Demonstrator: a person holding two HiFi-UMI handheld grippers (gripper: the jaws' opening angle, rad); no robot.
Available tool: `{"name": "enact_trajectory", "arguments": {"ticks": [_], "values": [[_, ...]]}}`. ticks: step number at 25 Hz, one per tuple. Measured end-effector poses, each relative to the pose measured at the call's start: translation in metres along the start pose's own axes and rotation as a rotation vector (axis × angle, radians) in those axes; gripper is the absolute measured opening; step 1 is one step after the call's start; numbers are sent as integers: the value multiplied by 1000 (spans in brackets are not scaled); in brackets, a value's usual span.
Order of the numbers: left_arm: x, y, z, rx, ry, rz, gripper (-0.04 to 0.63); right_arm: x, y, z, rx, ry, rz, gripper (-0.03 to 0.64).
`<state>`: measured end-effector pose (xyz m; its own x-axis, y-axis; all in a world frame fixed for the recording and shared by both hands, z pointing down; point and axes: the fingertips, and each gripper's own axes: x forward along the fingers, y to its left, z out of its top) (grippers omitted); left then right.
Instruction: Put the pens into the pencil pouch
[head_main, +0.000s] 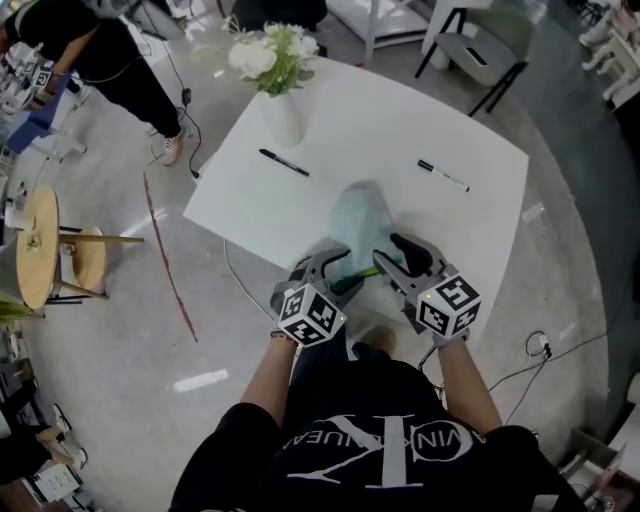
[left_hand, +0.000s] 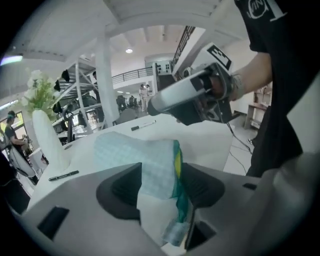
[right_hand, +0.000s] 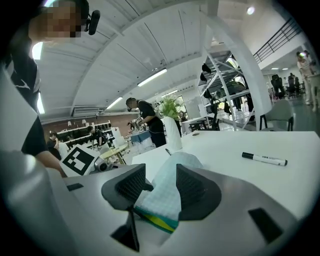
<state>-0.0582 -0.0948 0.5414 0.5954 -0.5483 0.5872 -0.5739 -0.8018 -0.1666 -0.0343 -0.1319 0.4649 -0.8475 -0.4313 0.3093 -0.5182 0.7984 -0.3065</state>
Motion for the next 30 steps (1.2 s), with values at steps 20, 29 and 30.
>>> {"name": "enact_trajectory", "arguments": {"ticks": [20,29,30], "values": [[-49,74,-14,-233,-103,313,29,47,-22,29,-50,14,43,204],[-98,99,-31,-249,-117,493,28,122,-21,46,-86,63,100,204],[-105,102,-32,-259,-128,515,28,131,-23,48,-83,69,98,204]]}}
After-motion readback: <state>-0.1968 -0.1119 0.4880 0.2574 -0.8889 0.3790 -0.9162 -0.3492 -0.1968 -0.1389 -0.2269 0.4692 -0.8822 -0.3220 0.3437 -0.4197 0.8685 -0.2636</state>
